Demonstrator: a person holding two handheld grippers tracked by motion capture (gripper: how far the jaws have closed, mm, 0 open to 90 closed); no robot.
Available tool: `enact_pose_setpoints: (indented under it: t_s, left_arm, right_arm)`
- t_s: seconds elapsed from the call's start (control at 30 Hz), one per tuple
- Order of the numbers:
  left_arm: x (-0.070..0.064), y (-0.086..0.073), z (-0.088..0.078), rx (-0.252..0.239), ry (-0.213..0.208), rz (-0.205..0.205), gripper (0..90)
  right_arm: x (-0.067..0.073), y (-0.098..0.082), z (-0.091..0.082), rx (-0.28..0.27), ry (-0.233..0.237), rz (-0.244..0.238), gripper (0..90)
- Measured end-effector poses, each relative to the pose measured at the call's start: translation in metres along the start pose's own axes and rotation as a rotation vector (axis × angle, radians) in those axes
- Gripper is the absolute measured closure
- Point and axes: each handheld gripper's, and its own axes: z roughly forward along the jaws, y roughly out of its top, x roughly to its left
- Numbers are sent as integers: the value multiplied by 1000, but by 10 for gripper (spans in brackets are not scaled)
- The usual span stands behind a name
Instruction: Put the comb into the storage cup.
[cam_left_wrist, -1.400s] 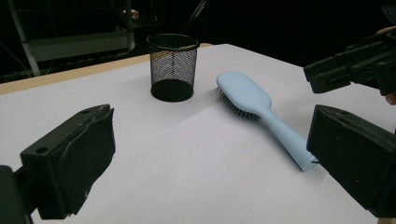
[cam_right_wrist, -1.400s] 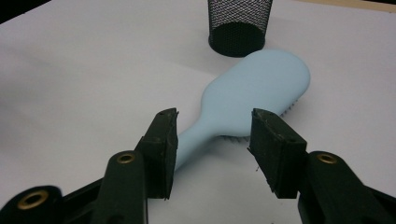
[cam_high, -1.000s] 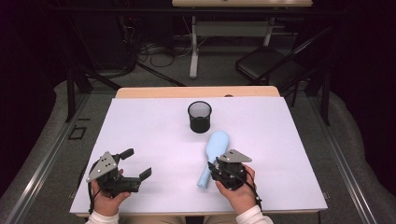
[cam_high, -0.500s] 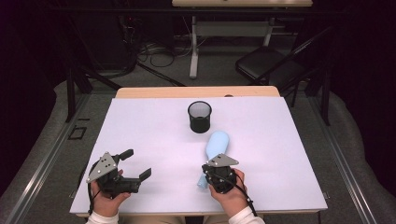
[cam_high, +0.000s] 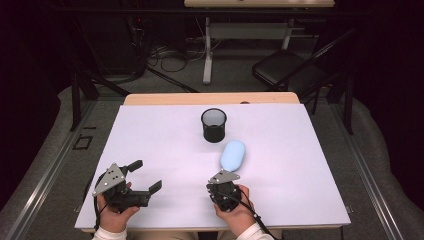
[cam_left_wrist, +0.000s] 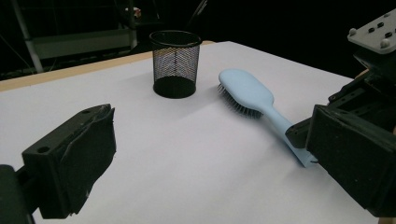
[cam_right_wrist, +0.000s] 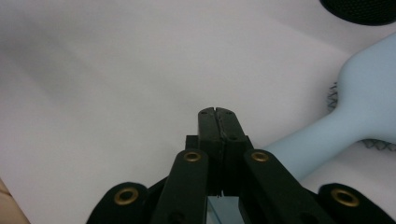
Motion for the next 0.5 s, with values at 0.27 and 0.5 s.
enact_pose_setpoints:
  t_s: [0.27,0.5]
  left_arm:
    - [0,0,0,0,-4,-2,17]
    - [0,0,0,2,-1,0,17]
  right_arm:
    - [9,-2,8,23,10,-11,900]
    - [13,-3,11,41,0,-22,900]
